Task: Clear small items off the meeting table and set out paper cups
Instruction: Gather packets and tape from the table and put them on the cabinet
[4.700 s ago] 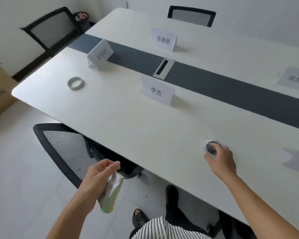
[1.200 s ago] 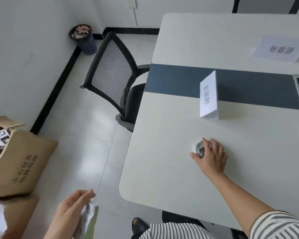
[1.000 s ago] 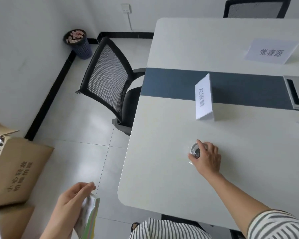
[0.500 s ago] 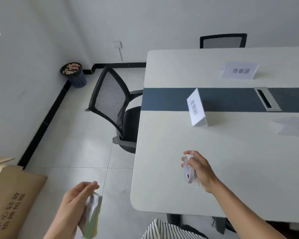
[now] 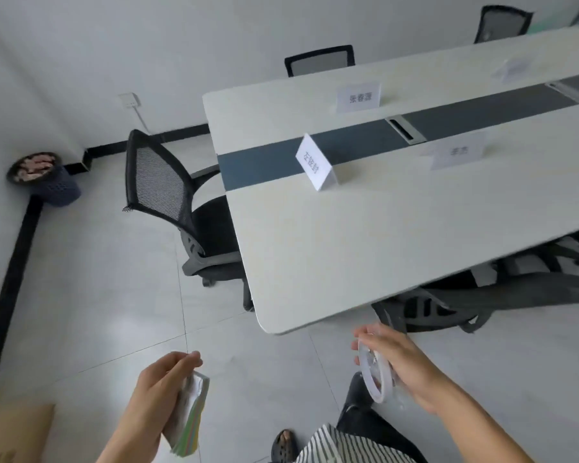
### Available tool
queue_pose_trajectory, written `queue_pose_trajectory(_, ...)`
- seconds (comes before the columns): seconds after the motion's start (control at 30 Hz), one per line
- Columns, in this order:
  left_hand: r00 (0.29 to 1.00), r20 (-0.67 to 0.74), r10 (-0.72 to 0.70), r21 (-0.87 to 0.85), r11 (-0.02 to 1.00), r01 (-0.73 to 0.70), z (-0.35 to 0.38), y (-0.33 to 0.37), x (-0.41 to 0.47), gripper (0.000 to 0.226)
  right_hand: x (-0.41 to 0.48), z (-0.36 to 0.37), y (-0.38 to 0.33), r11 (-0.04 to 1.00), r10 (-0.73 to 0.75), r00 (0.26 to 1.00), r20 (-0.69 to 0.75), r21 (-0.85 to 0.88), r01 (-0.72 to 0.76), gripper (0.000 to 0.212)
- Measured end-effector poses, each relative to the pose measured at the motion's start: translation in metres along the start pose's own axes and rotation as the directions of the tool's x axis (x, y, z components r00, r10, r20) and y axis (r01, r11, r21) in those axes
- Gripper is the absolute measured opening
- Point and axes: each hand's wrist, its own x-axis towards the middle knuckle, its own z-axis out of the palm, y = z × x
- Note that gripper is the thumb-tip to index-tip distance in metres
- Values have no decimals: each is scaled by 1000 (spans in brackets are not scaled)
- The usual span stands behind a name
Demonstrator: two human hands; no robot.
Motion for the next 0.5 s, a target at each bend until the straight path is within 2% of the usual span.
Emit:
queue_pose_trajectory(0.1, 992, 127, 22, 57, 998, -30, 23, 4, -2, 24, -35, -22, 32, 999, 30, 989, -143, -17, -32, 9)
queue_pose_trajectory(0.33, 916, 387, 106, 135, 976, -170, 109, 26, -22, 25, -122, -77, 85, 995, 45, 920, -389, 100, -6, 7)
queue_pose_trajectory(0.5, 812, 573, 110, 225, 932, -285, 218, 36, -56, 24, -202, -135, 141, 977, 121, 831, -543, 214, -3, 7)
